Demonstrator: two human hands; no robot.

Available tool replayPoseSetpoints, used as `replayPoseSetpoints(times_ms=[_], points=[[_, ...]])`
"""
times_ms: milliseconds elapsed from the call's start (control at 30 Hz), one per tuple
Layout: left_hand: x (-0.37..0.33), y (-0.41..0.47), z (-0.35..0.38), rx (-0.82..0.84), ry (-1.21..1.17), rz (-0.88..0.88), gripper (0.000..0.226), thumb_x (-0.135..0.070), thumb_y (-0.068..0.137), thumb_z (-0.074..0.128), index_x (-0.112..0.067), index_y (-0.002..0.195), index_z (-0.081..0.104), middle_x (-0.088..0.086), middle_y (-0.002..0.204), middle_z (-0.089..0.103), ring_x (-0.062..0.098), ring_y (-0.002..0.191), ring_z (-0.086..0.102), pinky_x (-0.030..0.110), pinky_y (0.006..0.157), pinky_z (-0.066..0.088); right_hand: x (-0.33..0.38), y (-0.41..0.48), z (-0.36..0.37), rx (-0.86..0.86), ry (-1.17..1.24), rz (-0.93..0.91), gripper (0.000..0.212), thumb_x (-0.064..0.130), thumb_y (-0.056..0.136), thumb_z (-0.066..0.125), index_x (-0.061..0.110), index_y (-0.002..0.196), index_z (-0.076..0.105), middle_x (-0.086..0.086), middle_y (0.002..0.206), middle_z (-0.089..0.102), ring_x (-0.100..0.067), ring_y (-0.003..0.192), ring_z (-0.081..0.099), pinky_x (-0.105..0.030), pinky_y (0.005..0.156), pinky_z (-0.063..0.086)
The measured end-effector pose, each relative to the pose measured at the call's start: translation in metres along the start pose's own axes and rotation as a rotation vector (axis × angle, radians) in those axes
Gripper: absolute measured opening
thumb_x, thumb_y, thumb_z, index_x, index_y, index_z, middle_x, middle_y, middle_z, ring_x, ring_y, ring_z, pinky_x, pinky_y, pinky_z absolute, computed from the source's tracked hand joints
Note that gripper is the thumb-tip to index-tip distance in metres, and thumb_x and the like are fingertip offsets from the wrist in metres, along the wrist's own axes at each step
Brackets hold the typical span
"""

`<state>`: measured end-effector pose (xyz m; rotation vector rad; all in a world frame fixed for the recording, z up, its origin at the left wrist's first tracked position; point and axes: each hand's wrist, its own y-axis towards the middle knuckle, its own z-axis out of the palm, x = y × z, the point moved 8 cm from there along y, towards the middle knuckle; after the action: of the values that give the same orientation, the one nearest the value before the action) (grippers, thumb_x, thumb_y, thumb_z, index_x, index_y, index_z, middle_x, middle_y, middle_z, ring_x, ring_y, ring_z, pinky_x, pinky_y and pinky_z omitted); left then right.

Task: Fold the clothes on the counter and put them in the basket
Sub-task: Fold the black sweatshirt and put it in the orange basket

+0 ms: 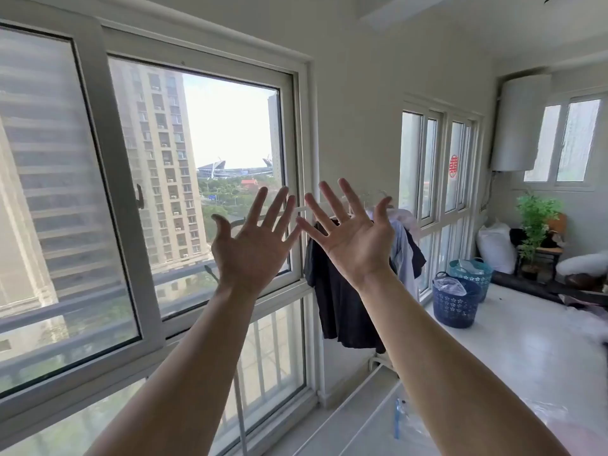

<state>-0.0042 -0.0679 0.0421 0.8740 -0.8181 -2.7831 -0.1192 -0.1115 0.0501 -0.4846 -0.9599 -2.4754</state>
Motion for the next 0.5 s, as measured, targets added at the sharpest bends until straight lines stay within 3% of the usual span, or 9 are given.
replayPoseSetpoints(times_ms=[100,200,333,500], points=[[0.012,0.015,-0.004,-0.038,0.058,0.003,0.087,-0.077,0.091,0.017,-0.018,0.154,0.031,0.015,0.156,0.039,0.035,0.145,0.035,0.057,0.120,0.018,0.014,0.001,-0.016,-0.039,-0.085,0.002,0.074,0.067,0.097,0.027,0.014,0.146,0.044,-0.014,0.145,0.052,-0.042,0.131,0.050,-0.068,0.109,0.033],[0.026,0.031,-0.007,-0.127,0.313,0.020,0.079,-0.071,0.096,0.017,-0.017,0.148,0.043,0.012,0.147,0.052,0.032,0.140,0.043,0.056,0.118,0.024,0.029,0.002,-0.036,-0.043,-0.276,0.020,0.070,0.062,0.100,0.029,0.010,0.144,0.044,-0.015,0.142,0.055,-0.037,0.131,0.052,-0.066,0.110,0.033],[0.038,0.057,-0.026,-0.326,0.914,0.044,0.062,-0.056,0.103,0.020,-0.019,0.144,0.047,0.005,0.148,0.052,0.024,0.142,0.039,0.057,0.119,0.022,0.052,0.006,-0.070,-0.119,-0.627,0.037,0.052,0.053,0.102,0.033,0.016,0.131,0.056,-0.005,0.132,0.065,-0.024,0.130,0.055,-0.059,0.111,0.034],[0.059,0.085,-0.047,-0.309,1.706,0.092,0.050,-0.047,0.106,0.033,-0.024,0.150,0.038,0.005,0.155,0.041,0.022,0.142,0.037,0.038,0.113,0.028,0.068,0.025,-0.117,-0.184,-1.344,0.010,0.036,0.044,0.103,0.045,0.023,0.128,0.060,0.007,0.131,0.063,-0.007,0.125,0.053,-0.043,0.112,0.038]])
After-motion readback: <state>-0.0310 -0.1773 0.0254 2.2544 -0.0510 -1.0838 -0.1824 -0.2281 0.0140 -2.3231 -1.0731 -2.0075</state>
